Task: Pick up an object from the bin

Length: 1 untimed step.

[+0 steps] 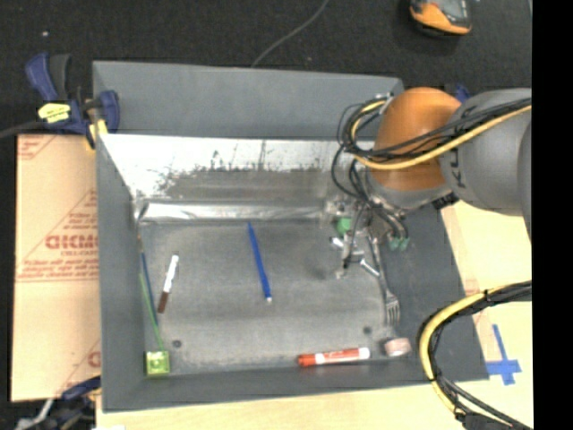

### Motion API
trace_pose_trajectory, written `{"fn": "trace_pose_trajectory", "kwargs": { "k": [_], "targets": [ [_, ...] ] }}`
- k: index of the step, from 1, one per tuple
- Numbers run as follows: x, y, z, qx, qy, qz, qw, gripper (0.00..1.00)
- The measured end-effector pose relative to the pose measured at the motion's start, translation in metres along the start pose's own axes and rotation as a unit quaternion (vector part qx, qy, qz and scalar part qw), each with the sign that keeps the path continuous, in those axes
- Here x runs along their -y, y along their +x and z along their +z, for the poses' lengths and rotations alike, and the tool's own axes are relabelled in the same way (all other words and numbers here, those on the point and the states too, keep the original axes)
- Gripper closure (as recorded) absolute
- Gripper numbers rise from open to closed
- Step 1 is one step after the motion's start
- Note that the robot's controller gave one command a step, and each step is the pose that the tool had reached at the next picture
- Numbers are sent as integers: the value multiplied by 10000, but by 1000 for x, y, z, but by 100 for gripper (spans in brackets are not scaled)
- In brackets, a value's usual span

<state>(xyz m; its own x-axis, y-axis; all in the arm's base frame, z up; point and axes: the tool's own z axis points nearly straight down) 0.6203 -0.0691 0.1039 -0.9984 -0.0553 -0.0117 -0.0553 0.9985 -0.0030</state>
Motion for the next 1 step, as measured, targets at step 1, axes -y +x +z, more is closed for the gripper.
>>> {"fn": "trace_pose_trajectory", "kwargs": {
  "k": [1],
  "targets": [
    [-15, 16, 19, -11, -12, 359, 9994, 0]
  ]
}}
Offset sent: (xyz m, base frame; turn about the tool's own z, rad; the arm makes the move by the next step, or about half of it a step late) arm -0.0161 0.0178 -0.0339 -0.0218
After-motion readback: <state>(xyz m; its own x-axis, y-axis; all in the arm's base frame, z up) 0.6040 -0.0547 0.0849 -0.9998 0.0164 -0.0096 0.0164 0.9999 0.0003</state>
